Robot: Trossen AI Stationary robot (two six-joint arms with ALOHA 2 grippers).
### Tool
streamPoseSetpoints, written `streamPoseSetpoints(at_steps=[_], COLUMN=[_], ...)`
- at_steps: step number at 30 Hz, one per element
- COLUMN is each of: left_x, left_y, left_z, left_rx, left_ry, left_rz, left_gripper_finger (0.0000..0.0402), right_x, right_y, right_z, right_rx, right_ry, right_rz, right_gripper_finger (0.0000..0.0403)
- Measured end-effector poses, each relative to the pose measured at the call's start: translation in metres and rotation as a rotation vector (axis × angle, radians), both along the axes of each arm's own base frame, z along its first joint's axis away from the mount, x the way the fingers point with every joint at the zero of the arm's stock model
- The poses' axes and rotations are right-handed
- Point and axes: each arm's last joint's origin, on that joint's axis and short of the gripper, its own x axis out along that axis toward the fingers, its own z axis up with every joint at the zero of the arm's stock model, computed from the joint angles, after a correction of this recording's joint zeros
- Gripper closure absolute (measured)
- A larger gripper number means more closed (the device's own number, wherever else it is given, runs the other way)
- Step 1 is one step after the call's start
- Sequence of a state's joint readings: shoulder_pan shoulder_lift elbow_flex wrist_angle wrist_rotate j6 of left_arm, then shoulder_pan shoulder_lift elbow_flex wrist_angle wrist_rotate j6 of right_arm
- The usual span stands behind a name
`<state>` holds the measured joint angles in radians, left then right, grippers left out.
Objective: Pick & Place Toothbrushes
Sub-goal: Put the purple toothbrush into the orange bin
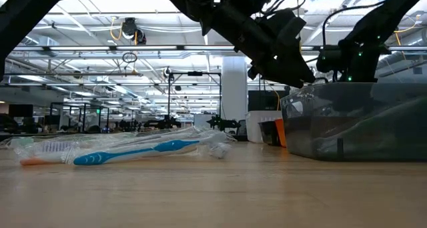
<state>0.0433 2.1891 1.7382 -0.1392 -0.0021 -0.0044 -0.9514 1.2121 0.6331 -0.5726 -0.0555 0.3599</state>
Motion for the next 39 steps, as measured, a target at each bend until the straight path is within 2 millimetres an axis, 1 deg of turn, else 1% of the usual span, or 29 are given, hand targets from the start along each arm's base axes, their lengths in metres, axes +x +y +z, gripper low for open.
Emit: streamPoseSetpoints(at_steps=[5,10,16,22,25,27,30,33,34,39], left_x=[0.000,0.000,0.000,0.000,0.000,0.000,0.000,0.000,0.000,0.000], left_y=[0.000,0.000,0.000,0.000,0.000,0.000,0.000,0.000,0.000,0.000], left_z=[0.000,0.000,0.000,0.000,0.000,0.000,0.000,0.000,0.000,0.001], left_rx=[0.000,0.001,0.002,0.002,0.002,0.002,0.001,0.001,0.001,0.001], left_ry=[-0.001,-0.001,-0.001,-0.001,-0.001,-0.002,-0.002,-0.003,-0.003,-0.008], left_rz=[0.000,0.000,-0.001,-0.001,-0.001,-0.001,-0.001,-0.001,-0.001,0.000], left_gripper_finger=[0.0204,0.0204,0.0204,0.0204,0.0204,0.0204,0.0204,0.0204,0.0204,0.0204], right_x=[0.000,0.003,0.010,0.016,0.016,0.015,0.013,0.012,0.012,0.010], right_y=[-0.003,-0.006,-0.006,-0.007,-0.007,-0.006,-0.005,-0.005,-0.005,-0.005], right_z=[-0.005,-0.007,-0.015,-0.022,-0.024,-0.025,-0.025,-0.024,-0.023,-0.021], right_rx=[0.001,0.007,0.048,0.057,0.063,0.069,0.072,0.061,0.058,0.053], right_ry=[-0.001,-0.031,-0.038,-0.027,-0.011,0.008,0.038,0.044,0.043,0.032], right_rz=[-0.005,-0.015,0.008,0.034,0.048,0.052,0.056,0.070,0.074,0.071], right_gripper_finger=[0.0258,0.0236,0.0233,0.0244,0.0254,0.0271,0.0317,0.0379,0.0386,0.0387])
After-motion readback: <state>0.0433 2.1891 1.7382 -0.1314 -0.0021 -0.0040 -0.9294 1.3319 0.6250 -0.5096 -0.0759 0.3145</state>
